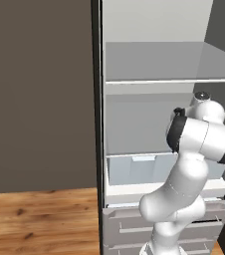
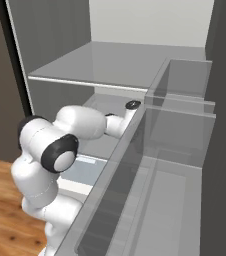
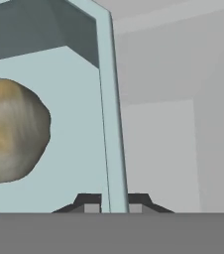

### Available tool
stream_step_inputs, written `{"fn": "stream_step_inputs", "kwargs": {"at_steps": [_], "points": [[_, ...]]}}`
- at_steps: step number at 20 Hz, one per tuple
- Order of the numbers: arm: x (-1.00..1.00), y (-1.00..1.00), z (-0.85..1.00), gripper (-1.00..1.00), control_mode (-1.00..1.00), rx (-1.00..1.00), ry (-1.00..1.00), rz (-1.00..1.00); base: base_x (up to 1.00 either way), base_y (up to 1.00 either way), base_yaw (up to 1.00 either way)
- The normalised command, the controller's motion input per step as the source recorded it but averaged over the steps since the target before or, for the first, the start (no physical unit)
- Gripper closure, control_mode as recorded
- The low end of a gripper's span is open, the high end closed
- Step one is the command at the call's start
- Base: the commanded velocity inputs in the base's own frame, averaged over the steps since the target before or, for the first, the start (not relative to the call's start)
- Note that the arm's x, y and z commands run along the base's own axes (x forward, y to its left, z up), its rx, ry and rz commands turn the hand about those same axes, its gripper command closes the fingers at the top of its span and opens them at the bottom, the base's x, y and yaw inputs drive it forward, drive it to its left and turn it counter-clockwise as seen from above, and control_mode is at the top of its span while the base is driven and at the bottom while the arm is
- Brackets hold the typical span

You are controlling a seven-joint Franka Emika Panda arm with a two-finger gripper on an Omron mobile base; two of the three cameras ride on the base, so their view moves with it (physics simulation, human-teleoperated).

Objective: Place two dumplings into each of the tupperware containers and then place the containers in the fridge.

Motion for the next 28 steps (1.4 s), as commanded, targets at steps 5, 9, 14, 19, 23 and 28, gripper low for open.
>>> {"fn": "stream_step_inputs", "kwargs": {"at_steps": [5,9,14,19,23,28], "points": [[0.16,-0.21,-0.42,1.0,-1.0,-0.05,0.05,0.06,0.0,0.0,0.0],[0.08,-0.19,-0.35,-1.0,-1.0,0.0,0.0,0.03,0.0,0.0,0.0],[0.0,-0.01,-0.16,-1.0,-1.0,0.0,-0.19,0.0,0.0,0.0,0.0],[-0.18,0.0,0.11,-1.0,-1.0,0.04,-0.26,0.0,0.0,0.0,0.0],[-0.75,0.0,0.64,-1.0,-1.0,0.02,-0.17,0.02,0.0,0.0,0.0],[-1.0,0.24,0.72,-1.0,-1.0,-0.01,-0.03,0.01,0.0,0.0,0.0]]}}
